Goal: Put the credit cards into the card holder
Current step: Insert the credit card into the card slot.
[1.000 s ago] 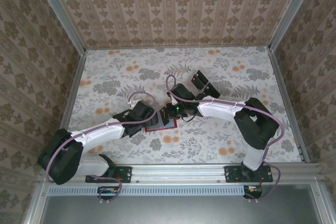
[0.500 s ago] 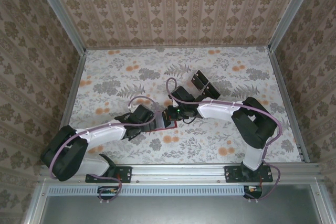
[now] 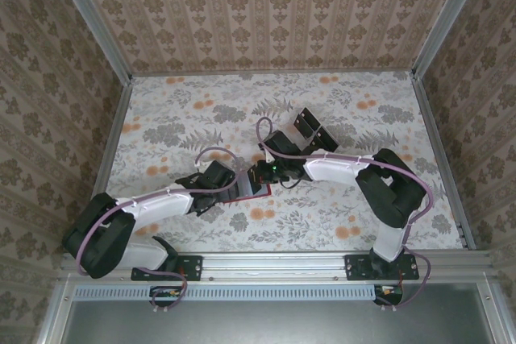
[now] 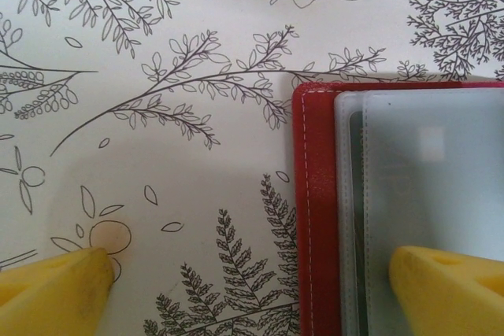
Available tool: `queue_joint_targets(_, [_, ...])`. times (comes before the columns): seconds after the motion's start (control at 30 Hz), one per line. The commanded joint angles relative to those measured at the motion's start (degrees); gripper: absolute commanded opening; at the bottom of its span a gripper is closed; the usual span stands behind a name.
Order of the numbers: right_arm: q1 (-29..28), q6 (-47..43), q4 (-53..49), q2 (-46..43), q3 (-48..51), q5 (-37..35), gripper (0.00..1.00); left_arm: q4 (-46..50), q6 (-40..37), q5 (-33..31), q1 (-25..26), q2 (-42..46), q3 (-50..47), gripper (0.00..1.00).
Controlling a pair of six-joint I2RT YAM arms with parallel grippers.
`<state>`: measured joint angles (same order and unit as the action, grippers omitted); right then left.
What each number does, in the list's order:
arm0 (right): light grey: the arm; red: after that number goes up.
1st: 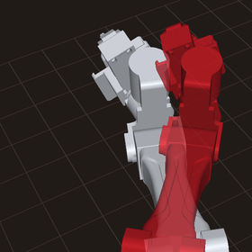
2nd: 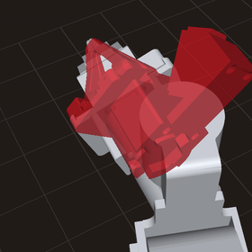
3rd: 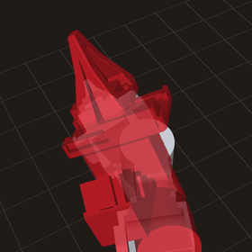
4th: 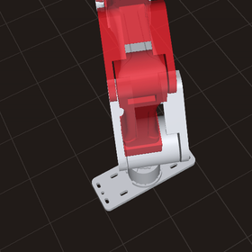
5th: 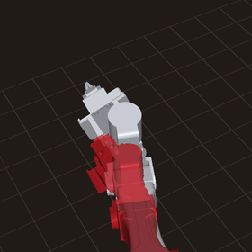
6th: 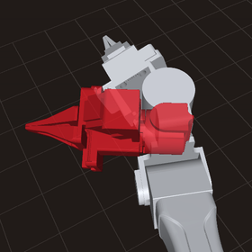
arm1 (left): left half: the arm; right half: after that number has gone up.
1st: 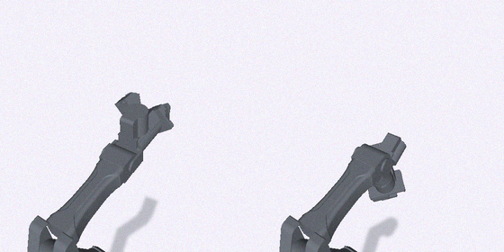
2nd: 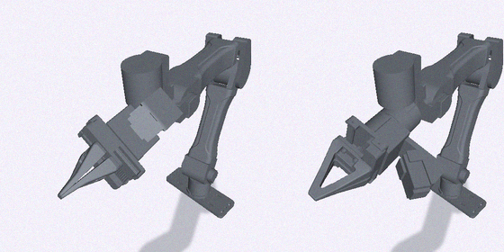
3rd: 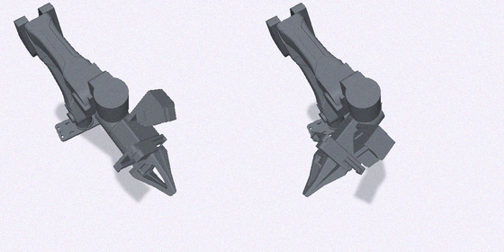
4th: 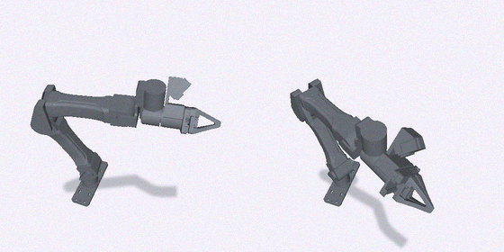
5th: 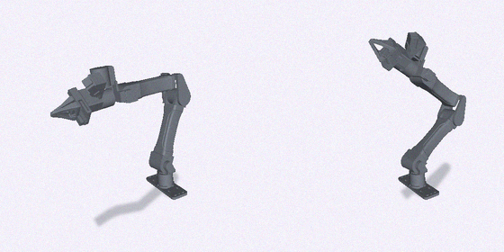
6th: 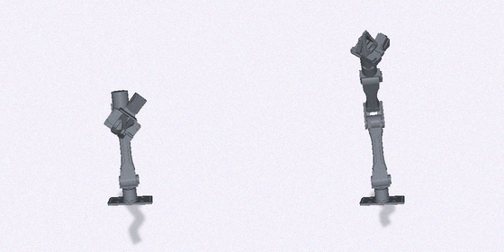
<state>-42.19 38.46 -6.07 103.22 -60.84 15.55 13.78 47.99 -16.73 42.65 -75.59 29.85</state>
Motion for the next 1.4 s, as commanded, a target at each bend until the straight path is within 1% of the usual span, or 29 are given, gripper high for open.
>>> queue_joint_targets(0.0, [0.6,1.9,4.7,-2.1,1.4,3.3,0.00,6.4,1.1,-1.8,-0.6,-1.1,-1.7,1.00])
queue_joint_targets(0.3, [1.9,6.2,15.9,-0.7,4.8,8.6,0.00,6.9,2.0,-2.1,-0.4,-0.7,-2.6,1.00])
queue_joint_targets(0.7, [3.7,9.7,25.1,2.1,8.5,11.5,0.00,7.1,2.9,-2.2,-0.1,-1.1,-3.4,1.00])
queue_joint_targets(1.37, [3.9,11.2,30.5,6.2,10.6,14.1,0.00,7.5,3.6,-2.3,0.4,-2.4,-3.6,1.00])
